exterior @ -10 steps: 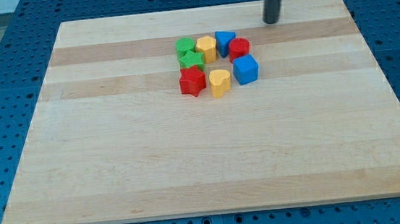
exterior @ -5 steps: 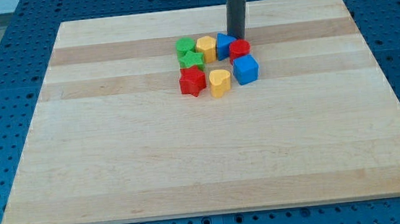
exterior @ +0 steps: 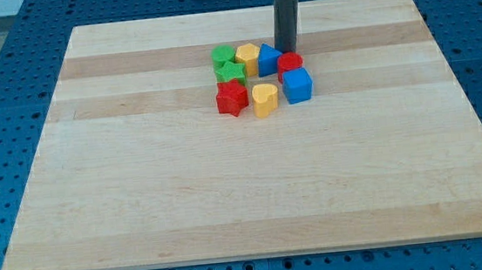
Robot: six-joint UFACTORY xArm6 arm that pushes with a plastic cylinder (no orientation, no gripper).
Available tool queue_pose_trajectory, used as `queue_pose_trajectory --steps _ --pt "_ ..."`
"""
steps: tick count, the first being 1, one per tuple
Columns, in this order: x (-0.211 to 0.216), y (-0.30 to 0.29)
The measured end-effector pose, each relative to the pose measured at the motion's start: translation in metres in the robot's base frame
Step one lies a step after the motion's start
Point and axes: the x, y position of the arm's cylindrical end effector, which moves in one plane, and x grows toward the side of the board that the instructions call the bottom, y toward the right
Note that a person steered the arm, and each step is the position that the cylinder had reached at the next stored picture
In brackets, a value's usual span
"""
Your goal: Adjust the group of blocks to form a circle
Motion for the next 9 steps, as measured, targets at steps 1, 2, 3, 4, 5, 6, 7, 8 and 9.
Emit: queue_pose_trajectory --steps 1,2,3,4,5,6,7,8,9 --pt "-0.034 0.033" --pt "-0.056 0.080" --pt "-0.056 0.080" --pt "-0.040 0.080" --pt "-0.032 0.080" --pt "-0.035 0.074" --pt "-0.053 0.034" --pt "-0.053 -0.031" --pt "-0.053 -0.089"
